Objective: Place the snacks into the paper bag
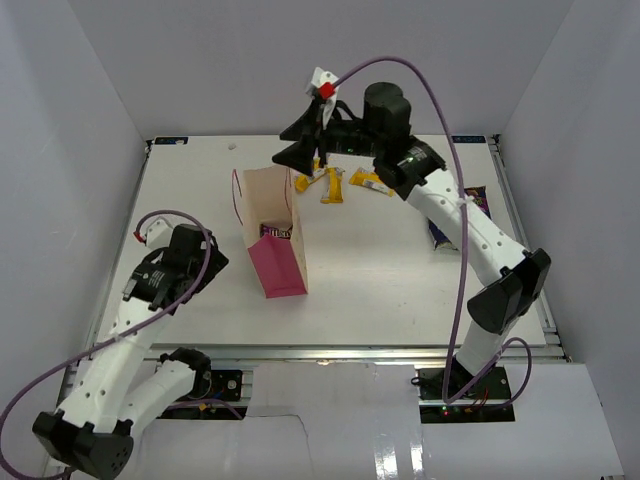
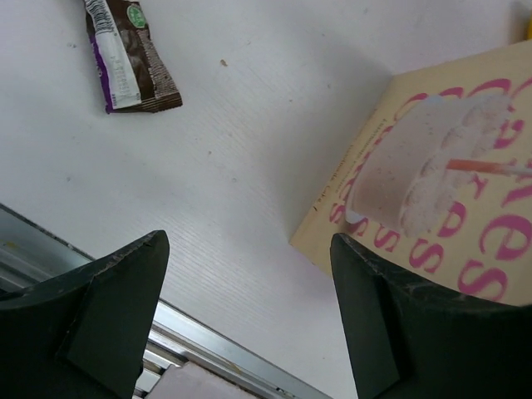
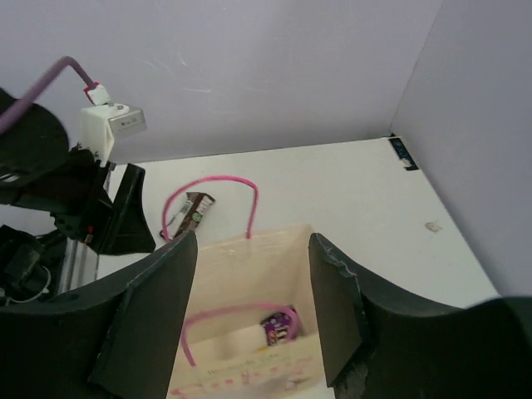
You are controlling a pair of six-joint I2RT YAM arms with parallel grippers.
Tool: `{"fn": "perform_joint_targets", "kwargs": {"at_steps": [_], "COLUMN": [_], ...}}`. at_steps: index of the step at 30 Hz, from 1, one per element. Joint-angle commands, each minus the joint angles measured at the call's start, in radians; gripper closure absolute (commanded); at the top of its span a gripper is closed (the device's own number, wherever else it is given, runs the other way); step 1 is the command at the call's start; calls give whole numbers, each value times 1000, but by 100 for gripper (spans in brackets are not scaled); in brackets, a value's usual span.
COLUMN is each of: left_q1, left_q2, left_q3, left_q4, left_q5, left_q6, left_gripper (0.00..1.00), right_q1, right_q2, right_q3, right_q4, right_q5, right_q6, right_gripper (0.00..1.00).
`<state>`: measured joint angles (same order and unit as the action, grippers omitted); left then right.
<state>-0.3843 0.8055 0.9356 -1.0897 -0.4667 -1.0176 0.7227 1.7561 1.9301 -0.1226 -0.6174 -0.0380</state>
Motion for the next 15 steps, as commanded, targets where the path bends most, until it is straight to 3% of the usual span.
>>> {"fn": "perform_joint_targets", "kwargs": {"at_steps": [1, 2, 3, 5, 7, 15], "left_q1": [97, 230, 295, 458, 534, 627], "left_q2": [107, 177, 214, 344, 434, 747], "left_q3": [-15, -29, -37, -29, -2, 94], "left_q4": [48, 78, 100, 131, 154, 300], "left_q5": [14, 116, 156, 177, 152, 217], "left_q6": [20, 86, 108, 143, 169, 316], "left_gripper": [11, 11, 10, 10, 10, 11], "right_q1": [-133, -199, -233, -307, -348, -515], "right_q2": [-92, -102, -130, -161, -214, -407], "right_q3": [-12, -46, -128, -210, -340, -747], "right_q4": [-11, -15, -28, -70, -145, -180], "right_q5": [-169, -197, -252, -262, -262, -243], "right_q6": [-63, -62, -66, -132, -242, -361], "right_gripper": [37, 36, 34, 32, 29, 26]}}
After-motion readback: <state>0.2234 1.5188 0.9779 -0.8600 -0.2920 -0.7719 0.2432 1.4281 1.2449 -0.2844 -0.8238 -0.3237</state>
